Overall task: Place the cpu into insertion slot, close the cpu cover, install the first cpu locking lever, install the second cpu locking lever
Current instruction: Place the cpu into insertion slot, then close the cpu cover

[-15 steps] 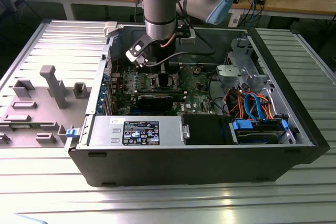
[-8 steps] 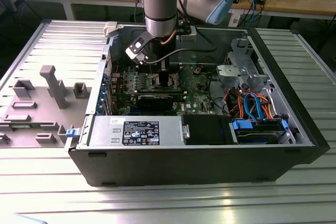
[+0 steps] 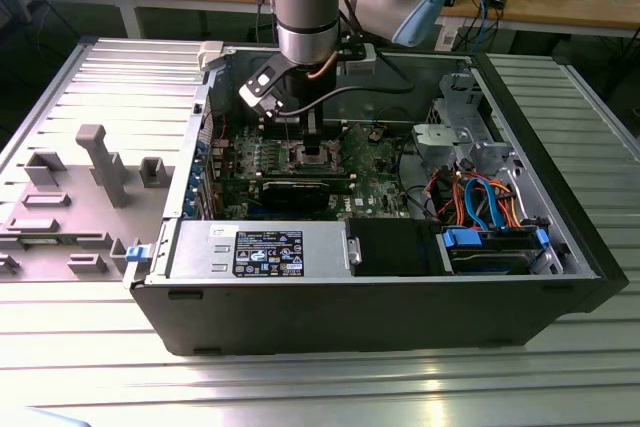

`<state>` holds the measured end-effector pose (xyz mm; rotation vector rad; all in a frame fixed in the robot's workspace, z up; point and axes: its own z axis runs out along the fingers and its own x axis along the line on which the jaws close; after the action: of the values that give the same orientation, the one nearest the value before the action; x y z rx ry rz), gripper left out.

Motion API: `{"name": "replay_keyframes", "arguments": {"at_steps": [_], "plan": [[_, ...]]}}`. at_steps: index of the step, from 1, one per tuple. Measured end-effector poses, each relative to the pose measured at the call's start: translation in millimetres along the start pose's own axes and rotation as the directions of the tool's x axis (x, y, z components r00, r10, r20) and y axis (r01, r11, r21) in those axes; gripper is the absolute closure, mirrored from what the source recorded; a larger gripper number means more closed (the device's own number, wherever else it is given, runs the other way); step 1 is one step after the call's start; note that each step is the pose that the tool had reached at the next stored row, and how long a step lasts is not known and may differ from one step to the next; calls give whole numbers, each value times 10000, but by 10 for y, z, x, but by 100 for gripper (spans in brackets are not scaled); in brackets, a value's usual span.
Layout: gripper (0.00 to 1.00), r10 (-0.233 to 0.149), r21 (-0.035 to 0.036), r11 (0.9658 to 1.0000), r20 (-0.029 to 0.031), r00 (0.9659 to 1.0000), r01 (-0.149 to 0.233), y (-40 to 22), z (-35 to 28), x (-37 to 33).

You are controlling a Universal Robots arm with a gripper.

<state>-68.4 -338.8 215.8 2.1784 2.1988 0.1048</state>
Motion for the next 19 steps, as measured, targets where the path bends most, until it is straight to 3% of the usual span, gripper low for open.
{"name": "replay_keyframes", "arguments": {"at_steps": [2,19], "plan": [[89,-1,1,10000,0,10000,1,1,0,0],[89,1,0,10000,-1,10000,-1,4,-17,0]]}}
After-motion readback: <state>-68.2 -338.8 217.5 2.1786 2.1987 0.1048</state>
